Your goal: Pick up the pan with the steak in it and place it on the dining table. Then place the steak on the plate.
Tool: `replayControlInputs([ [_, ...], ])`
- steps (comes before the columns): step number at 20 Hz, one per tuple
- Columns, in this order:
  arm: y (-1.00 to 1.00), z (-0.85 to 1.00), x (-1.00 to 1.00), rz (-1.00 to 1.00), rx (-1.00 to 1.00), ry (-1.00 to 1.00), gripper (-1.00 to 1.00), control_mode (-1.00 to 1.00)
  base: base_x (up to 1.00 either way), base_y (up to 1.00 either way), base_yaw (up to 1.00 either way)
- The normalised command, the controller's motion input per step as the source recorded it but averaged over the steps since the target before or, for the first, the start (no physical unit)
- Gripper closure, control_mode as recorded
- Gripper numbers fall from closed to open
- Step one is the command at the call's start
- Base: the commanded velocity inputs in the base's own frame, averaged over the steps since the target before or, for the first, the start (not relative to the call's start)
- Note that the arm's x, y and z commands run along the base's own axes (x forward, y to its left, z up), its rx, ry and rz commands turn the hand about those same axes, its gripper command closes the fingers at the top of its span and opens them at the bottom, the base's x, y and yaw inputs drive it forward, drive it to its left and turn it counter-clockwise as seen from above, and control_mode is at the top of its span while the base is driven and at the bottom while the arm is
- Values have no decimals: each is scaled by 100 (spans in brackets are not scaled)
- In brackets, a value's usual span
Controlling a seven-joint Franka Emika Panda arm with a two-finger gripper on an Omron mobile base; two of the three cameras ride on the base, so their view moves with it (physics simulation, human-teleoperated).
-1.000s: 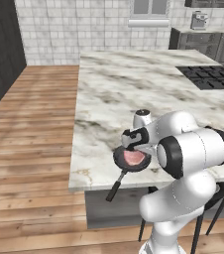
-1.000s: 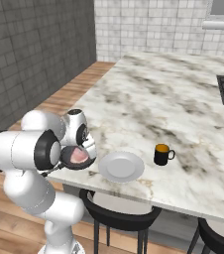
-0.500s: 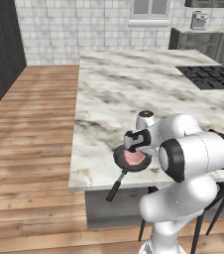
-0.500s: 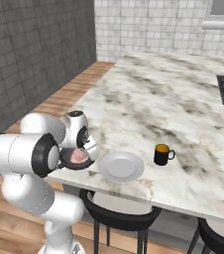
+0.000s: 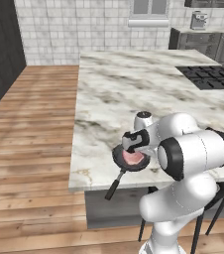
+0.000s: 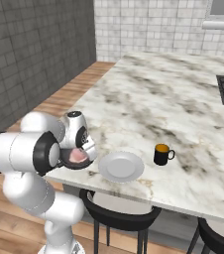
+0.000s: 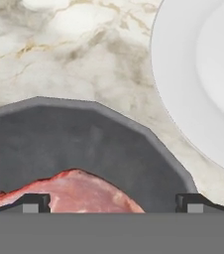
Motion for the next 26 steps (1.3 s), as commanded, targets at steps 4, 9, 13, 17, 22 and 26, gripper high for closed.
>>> replayControlInputs([
  [4,6,-55,-4,0,0,4,-100,-100,0,0,0],
  [9,0,-72,-25,0,0,4,-100,-100,0,0,0],
  [13,0,-44,-14,-1,0,0,100,-100,0,0,0],
  [17,3,-5,0,-1,0,0,100,-100,0,0,0],
  [22,0,9,0,-7,0,-4,100,-100,0,0,0],
  [26,0,37,1,-13,1,-4,100,-100,0,0,0],
])
